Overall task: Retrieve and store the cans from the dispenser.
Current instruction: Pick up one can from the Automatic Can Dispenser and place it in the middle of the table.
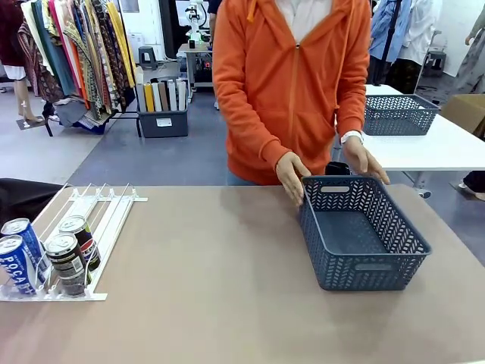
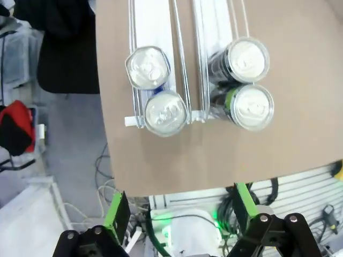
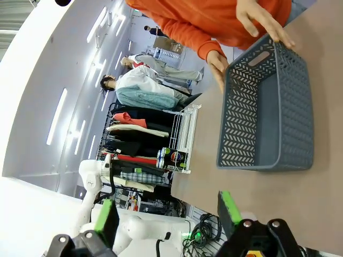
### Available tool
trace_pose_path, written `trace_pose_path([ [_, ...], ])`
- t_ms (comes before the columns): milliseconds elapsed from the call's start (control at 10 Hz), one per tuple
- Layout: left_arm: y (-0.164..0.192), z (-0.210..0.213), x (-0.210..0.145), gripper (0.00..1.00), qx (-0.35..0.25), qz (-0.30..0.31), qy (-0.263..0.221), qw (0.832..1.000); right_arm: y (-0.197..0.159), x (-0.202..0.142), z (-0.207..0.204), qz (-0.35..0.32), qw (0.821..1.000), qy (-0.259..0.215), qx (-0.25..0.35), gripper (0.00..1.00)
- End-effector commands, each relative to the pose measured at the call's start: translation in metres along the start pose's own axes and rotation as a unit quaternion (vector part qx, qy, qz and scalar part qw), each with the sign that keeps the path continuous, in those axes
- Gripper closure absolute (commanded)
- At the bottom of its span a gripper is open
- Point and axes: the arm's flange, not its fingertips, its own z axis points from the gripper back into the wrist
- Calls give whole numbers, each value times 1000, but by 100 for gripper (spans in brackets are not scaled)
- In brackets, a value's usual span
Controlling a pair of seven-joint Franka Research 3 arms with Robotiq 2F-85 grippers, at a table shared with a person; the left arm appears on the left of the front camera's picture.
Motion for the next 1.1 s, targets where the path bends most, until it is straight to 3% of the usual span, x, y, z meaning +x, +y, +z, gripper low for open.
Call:
trace_pose_path([
  [0,3,-42,17,0,-2,59,-27,998,3,3,0,11,1000,-8,12,0],
  [500,4,-110,43,0,21,109,45,993,3,3,0,11,1000,-8,12,0],
  [1000,11,-126,48,0,17,124,97,987,3,3,0,11,1000,-8,12,0],
])
